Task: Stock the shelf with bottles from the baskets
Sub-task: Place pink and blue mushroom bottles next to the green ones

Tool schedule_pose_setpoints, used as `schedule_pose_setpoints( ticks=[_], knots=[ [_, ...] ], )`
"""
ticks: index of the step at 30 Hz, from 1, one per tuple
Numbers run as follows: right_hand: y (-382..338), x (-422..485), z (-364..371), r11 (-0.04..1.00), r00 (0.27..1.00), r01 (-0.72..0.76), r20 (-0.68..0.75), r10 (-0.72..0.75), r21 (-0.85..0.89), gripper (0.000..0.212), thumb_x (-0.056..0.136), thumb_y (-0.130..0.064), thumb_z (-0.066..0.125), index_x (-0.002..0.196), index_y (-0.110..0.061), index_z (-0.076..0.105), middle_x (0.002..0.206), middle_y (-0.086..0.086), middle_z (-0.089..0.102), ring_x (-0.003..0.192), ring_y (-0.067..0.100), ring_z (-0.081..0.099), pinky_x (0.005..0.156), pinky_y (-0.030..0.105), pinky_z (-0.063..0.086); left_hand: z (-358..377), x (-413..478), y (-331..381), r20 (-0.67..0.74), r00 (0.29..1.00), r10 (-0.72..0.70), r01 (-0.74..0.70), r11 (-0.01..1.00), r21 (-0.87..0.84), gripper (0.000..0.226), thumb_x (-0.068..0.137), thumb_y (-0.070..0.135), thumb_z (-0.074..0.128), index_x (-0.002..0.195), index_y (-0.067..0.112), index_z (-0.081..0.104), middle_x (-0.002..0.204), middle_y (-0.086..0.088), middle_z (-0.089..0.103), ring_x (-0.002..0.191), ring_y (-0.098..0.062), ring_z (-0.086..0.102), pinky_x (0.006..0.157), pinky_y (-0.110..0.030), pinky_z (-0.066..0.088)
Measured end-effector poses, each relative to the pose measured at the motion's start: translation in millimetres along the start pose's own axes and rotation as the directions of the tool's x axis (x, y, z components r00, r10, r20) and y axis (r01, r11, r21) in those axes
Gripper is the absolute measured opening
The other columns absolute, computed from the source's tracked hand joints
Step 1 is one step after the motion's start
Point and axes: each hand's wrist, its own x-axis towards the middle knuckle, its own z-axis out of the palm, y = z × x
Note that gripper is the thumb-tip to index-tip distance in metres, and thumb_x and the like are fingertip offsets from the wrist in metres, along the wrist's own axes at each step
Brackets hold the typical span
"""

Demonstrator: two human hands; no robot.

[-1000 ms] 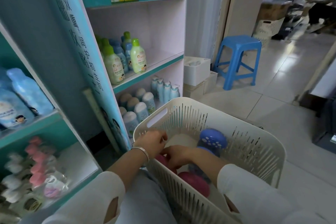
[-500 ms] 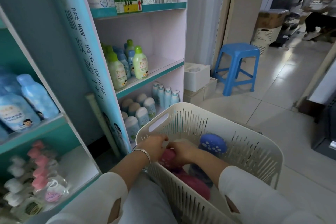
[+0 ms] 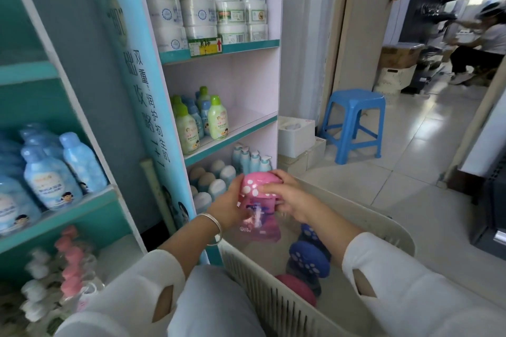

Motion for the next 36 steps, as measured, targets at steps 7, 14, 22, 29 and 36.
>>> schedule_pose_setpoints(
  ticks=[7, 14, 22, 29, 36],
  knots=[
    [-59.9, -13.7, 36.4, 0.953, 0.996, 0.081, 0.02, -0.091, 0.293, 0.028, 0.086, -0.02, 0.065, 0.112, -0.017, 0.056, 0.099, 0.007, 0.067, 0.085, 0.023, 0.064, 0.067, 0.032, 0.052, -51.2, -16.9, -0.5, -0.14, 0.99, 0.026, -0.107, 0.782, -0.614, 0.096, 0.075, 0.018, 0.075, 0.146, 0.026, 0.011, 0.121, 0.0, 0.052, 0.111, -0.02, 0.056, 0.097, -0.04, 0.049],
    [-99.6, -24.8, 99.7, 0.951, 0.973, 0.146, 0.132, -0.188, 0.273, 0.037, 0.088, -0.029, 0.062, 0.121, -0.016, 0.052, 0.103, 0.007, 0.067, 0.087, 0.022, 0.066, 0.071, 0.035, 0.056, -96.9, -57.4, -27.9, -0.311, 0.948, -0.074, -0.187, 0.66, -0.728, 0.084, 0.074, 0.019, 0.076, 0.141, 0.021, 0.025, 0.123, -0.015, 0.059, 0.106, -0.029, 0.062, 0.095, -0.05, 0.049],
    [-125.6, -33.7, 189.8, 0.913, 0.865, 0.391, 0.383, -0.323, -0.114, 0.018, 0.089, -0.01, 0.062, 0.105, -0.019, 0.059, 0.101, 0.004, 0.068, 0.083, 0.011, 0.064, 0.071, 0.018, 0.052, -178.4, -106.1, -72.1, -0.623, 0.761, -0.182, -0.35, 0.693, -0.63, 0.082, 0.075, 0.016, 0.073, 0.141, 0.018, 0.024, 0.117, -0.016, 0.059, 0.102, -0.027, 0.062, 0.096, -0.049, 0.048],
    [-187.4, -37.4, 261.3, 0.774, 0.745, 0.612, 0.448, -0.495, -0.162, 0.036, 0.084, -0.007, 0.068, 0.114, -0.022, 0.054, 0.115, 0.008, 0.066, 0.105, 0.02, 0.062, 0.097, 0.04, 0.049, -251.3, -137.2, -99.3, -0.728, 0.668, -0.152, -0.378, 0.773, -0.509, 0.094, 0.065, 0.039, 0.074, 0.143, 0.029, 0.021, 0.117, -0.005, 0.061, 0.108, -0.024, 0.062, 0.097, -0.044, 0.049],
    [-248.4, -25.0, 314.2, 0.653, 0.661, 0.735, 0.41, -0.629, -0.183, 0.068, 0.074, -0.011, 0.077, 0.131, -0.019, 0.041, 0.117, 0.002, 0.062, 0.108, 0.02, 0.06, 0.096, 0.036, 0.048, -318.4, -123.1, -110.2, -0.818, 0.561, -0.129, -0.431, 0.798, -0.421, 0.073, 0.09, 0.001, 0.054, 0.148, 0.017, 0.011, 0.131, -0.005, 0.049, 0.117, -0.02, 0.053, 0.102, -0.04, 0.045]
  ],
)
